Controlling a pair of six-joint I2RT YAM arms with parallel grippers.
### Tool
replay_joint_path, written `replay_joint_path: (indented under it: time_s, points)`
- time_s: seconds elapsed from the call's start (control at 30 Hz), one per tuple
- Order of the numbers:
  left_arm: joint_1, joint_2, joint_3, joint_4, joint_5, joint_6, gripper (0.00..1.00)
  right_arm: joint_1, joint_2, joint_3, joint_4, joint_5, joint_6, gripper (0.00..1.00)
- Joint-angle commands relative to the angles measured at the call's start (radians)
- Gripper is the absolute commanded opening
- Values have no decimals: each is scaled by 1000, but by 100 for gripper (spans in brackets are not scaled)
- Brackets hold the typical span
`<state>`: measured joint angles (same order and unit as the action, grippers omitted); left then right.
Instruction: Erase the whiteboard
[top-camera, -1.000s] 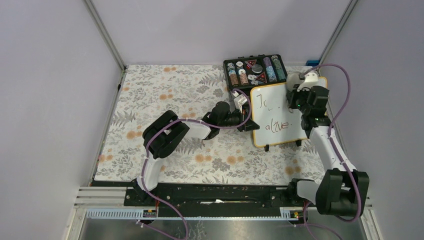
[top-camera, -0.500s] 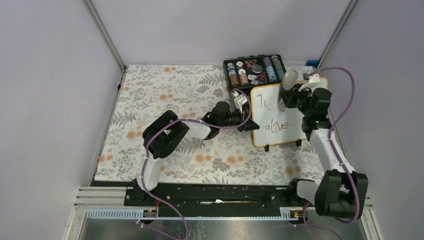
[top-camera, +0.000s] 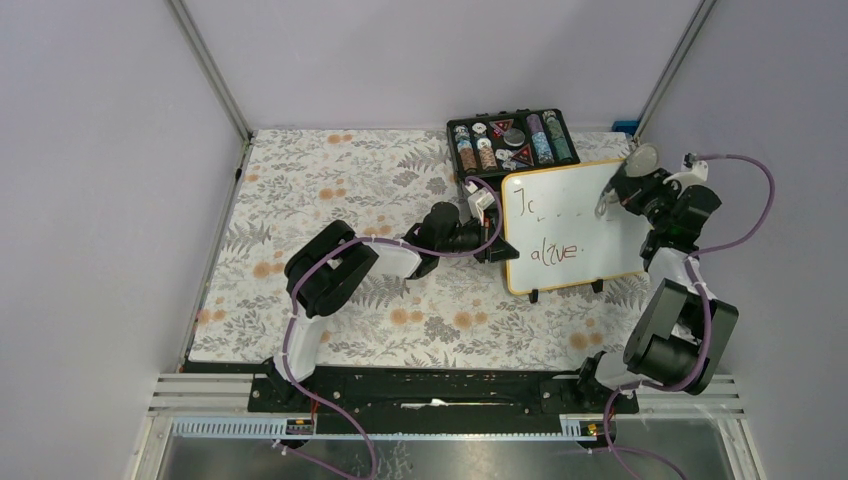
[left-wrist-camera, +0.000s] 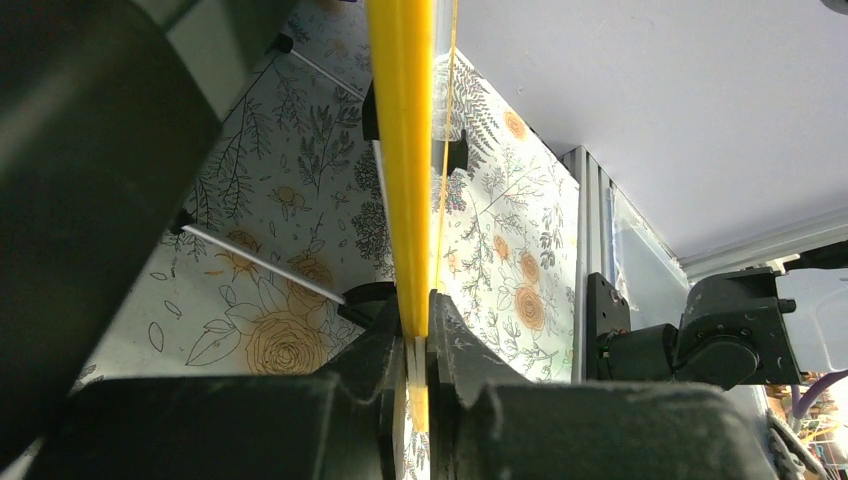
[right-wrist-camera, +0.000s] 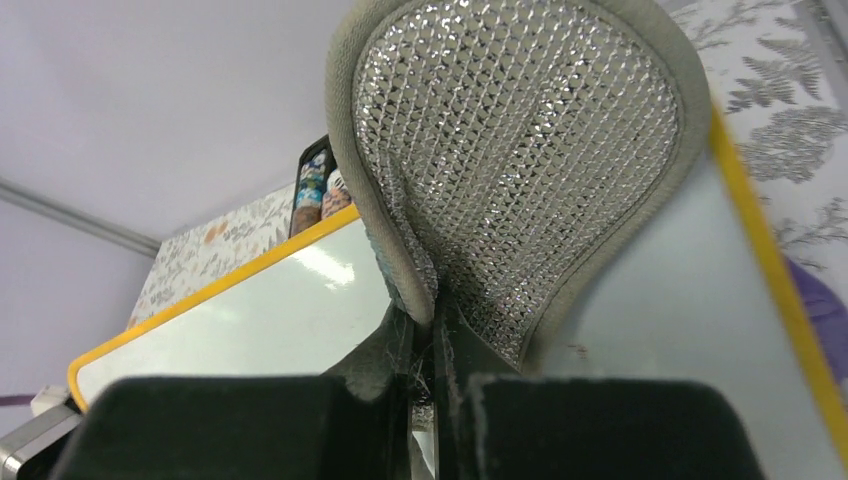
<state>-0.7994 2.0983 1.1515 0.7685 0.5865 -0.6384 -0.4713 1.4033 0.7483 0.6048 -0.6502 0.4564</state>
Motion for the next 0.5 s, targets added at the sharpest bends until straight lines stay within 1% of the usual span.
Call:
replay_joint_path:
  time_s: [0.0, 0.1, 0.2, 0.33, 0.47]
  points:
    - [103, 64, -28, -219, -94, -38, 0, -64, 68, -34, -6, 121, 22, 0]
    - [104, 63, -27, -223, -93, -38, 0, -71, 54, -37, -78, 181, 1, 0]
    - [104, 63, -27, -223, -93, -37, 0, -74, 36, -68, -96, 241, -2, 0]
    - [104, 63, -26, -224, -92, -38, 0, -76, 23, -92, -141, 280, -32, 0]
    - [104, 66, -24, -224, -93, -37, 0, -77, 15, -101, -159, 303, -21, 0]
